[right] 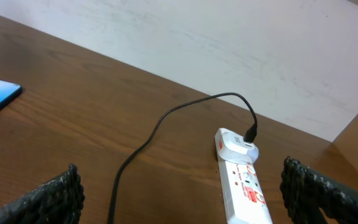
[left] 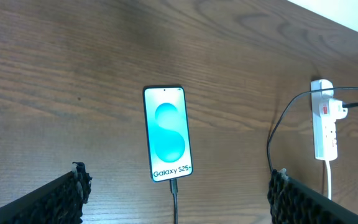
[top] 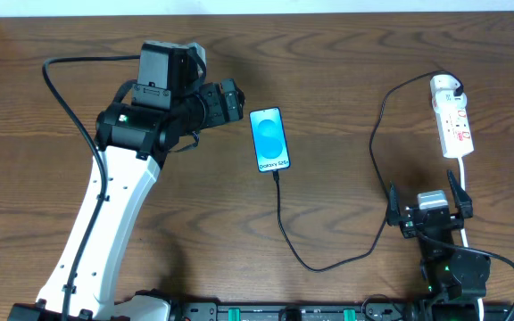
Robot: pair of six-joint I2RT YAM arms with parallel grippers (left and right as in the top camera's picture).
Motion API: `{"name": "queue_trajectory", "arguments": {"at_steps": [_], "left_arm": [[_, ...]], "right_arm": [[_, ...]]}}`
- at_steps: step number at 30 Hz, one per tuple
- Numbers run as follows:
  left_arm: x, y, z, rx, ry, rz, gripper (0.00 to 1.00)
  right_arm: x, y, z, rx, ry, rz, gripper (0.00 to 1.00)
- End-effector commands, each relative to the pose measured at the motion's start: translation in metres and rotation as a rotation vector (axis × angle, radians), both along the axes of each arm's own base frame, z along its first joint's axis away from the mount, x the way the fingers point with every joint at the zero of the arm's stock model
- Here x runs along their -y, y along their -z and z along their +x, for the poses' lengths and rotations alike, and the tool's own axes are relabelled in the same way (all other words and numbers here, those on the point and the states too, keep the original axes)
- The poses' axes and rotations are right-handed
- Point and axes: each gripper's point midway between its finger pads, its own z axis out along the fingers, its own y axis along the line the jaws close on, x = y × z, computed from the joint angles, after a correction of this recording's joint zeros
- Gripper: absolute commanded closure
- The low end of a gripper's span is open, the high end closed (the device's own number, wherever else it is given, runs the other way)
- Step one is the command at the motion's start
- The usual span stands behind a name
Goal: Plug charger to phone and switch on socket
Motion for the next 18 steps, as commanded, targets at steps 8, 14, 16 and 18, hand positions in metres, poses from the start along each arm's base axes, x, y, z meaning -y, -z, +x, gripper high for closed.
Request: {"name": "queue_trajectory", "arguments": {"at_steps": [8, 14, 16, 18], "left_arm": [[-0.009, 0.004, -0.004, -0.013, -0.012, 0.05, 0.07], [-0.019, -0.004, -0.003, 0.026, -0.053, 0.09, 0.07], [-0.027, -0.011, -0.003, 0.063, -0.074, 0.123, 0.07], [-0.029, -0.02, -0.001, 0.136, -0.045, 0.153, 0.07]], "right_arm": [[-0.002, 0.0, 0.0, 0.004, -0.008, 0.014, 0.01], [-0.002, 0.0, 0.0, 0.003, -0.008, 0.014, 0.01], [-0.002, 0.0, 0.0, 0.003, -0.008, 0.014, 0.01], [-0.002, 0.0, 0.0, 0.003, -0.008, 0.014, 0.01]]}}
